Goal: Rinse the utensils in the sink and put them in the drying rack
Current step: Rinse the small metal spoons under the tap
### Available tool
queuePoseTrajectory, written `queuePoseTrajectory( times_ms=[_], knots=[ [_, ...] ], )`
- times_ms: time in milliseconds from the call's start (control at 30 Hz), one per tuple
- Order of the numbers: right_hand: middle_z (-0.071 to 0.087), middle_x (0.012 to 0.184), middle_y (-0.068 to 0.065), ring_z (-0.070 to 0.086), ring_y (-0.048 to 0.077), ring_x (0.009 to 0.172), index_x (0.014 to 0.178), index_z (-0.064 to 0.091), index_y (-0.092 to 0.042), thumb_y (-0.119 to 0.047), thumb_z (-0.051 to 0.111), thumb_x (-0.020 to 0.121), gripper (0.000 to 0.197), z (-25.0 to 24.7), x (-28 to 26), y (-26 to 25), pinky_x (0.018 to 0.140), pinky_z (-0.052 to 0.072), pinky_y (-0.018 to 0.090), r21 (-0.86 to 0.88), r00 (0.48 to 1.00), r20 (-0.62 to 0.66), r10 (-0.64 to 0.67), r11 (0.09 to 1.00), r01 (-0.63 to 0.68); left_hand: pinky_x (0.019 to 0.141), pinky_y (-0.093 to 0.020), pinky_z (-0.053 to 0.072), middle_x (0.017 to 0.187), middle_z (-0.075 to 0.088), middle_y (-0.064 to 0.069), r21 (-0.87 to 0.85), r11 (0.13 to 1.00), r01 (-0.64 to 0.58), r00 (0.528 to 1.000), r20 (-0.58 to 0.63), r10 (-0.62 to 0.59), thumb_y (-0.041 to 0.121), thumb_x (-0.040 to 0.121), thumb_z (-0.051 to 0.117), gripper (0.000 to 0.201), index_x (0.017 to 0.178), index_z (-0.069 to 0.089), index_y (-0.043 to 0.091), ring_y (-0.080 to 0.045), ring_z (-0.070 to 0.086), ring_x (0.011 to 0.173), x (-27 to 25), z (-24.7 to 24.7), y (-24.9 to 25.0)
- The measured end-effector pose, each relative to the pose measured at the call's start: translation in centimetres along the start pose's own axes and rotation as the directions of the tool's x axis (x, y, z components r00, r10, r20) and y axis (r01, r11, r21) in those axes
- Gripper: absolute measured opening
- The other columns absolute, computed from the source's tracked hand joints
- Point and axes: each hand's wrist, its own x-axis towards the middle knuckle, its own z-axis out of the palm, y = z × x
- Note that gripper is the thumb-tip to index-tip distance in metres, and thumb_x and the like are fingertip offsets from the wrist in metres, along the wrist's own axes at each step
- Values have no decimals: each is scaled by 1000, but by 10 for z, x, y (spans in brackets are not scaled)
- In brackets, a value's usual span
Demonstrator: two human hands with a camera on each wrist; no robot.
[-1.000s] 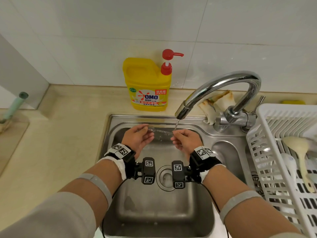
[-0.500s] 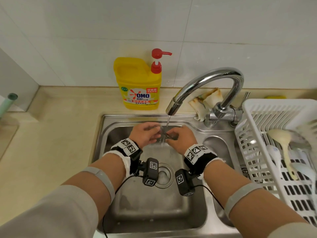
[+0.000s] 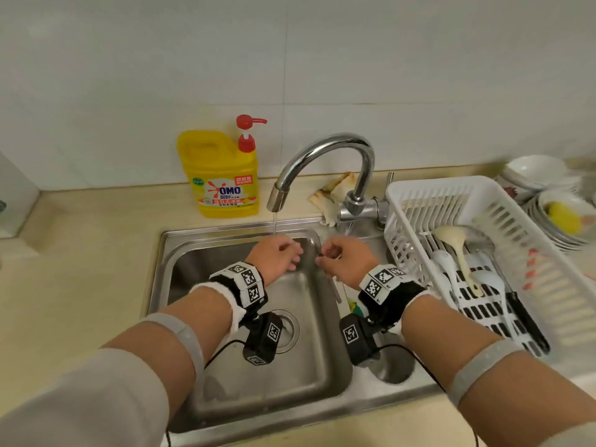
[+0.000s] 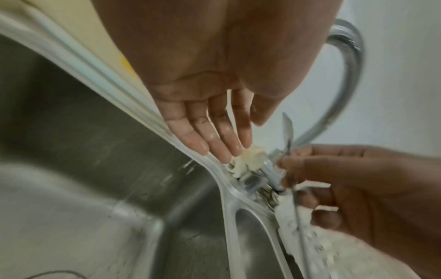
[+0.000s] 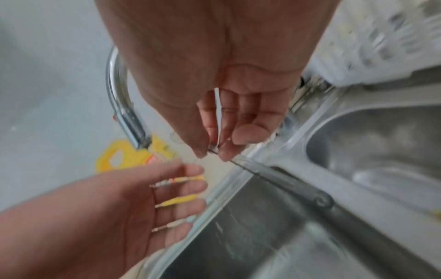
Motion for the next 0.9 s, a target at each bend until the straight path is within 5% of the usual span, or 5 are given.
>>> queuePoseTrajectory(
  times_ms=[200, 333, 533, 667, 900],
  knots=[
    [73, 70, 6, 69, 18, 60, 87, 66, -11, -23, 74, 89, 14, -112, -55, 26, 64, 59, 35, 70, 986, -129, 105, 993, -96, 87, -33, 53, 95, 71, 4, 368, 883, -291, 948, 237, 213, 25, 97, 55, 18, 98, 72, 20, -16, 67, 90, -8, 50, 38],
    [75, 78, 14, 73, 22, 66, 89, 67, -4, -19, 74, 89, 16, -179, -85, 79, 64, 62, 34, 70, 937, -177, 301, 954, -292, 85, -35, 55, 96, 67, 14, 543, 737, -403, 907, 345, 242, 29, 95, 52, 14, 93, 66, 33, -11, 64, 90, -6, 91, 54],
    [75, 69, 13, 74, 23, 64, 80, 71, -2, -19, 78, 85, 19, -219, -87, 168, 68, 64, 39, -110, 817, -26, 576, 810, -575, 72, -33, 55, 92, 63, 8, 699, 582, -414, 907, 372, 198, 22, 90, 50, 16, 91, 64, 28, -14, 62, 82, 5, 147, 72],
    [75, 71, 11, 75, 19, 61, 87, 72, 0, -12, 78, 83, 14, -219, -75, 209, 61, 63, 32, -197, 743, 152, 652, 757, -623, 74, -41, 59, 86, 63, 3, 709, 596, -377, 919, 366, 146, 22, 86, 50, 14, 79, 62, 24, -18, 63, 78, 18, 176, 75],
    [69, 69, 8, 68, 17, 58, 71, 64, -9, -9, 81, 78, 18, -212, -55, 233, 47, 54, 24, -318, 736, 307, 603, 794, -518, 79, -29, 47, 98, 62, 8, 679, 676, -288, 943, 323, 77, 26, 95, 49, 13, 93, 61, 32, -15, 60, 93, 28, 204, 66]
  ],
)
